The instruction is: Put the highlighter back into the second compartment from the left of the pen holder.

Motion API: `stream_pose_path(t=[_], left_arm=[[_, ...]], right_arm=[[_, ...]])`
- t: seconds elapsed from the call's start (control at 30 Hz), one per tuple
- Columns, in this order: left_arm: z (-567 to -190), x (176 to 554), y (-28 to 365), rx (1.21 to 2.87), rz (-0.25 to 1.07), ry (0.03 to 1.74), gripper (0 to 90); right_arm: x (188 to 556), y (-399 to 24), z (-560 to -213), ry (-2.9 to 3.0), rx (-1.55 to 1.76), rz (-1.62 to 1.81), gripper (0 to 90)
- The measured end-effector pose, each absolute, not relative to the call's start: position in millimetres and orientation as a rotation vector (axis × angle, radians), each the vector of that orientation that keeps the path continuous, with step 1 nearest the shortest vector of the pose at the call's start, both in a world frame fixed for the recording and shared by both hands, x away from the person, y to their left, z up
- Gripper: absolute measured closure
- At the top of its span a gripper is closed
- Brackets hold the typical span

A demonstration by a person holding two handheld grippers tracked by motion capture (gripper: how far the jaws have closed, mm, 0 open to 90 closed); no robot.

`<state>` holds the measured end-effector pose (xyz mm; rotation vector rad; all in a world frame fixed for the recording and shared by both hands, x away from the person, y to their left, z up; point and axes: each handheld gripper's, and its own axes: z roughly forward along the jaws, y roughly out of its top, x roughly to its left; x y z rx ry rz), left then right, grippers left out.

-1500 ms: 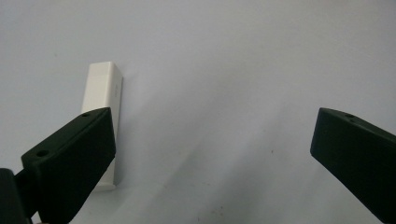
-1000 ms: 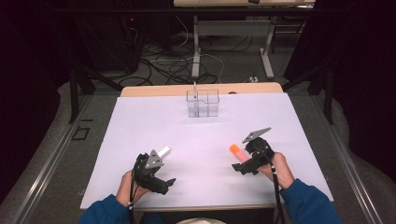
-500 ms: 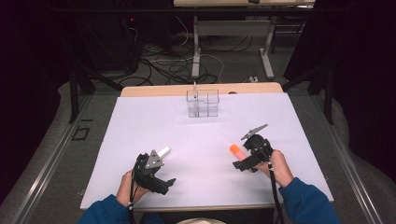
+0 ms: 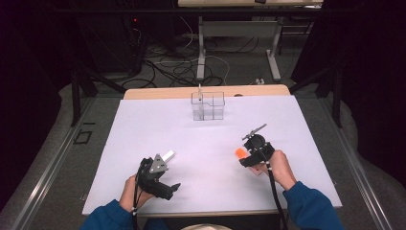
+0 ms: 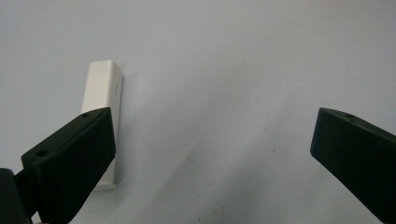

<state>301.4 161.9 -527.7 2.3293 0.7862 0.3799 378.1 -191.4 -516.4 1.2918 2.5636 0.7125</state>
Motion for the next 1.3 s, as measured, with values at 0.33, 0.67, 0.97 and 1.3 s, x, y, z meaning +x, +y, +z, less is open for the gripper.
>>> stream_pose_path(t=[0.33, 0.67, 0.97, 1.3], left_arm=[[-528, 301, 162, 2.329, 0.382, 0.788, 0.0], [-528, 302, 162, 2.329, 0.38, 0.787, 0.0], [-528, 301, 162, 2.327, 0.381, 0.788, 0.0], [-528, 301, 163, 2.325, 0.377, 0.789, 0.0]], right_arm=[[389, -184, -519, 2.62, 1.259, 0.527, 59.0], [395, -177, -527, 2.614, 1.263, 0.405, 61.4], [398, -183, -530, 2.635, 1.319, 0.453, 63.9], [394, -187, -523, 2.622, 1.284, 0.526, 64.4]])
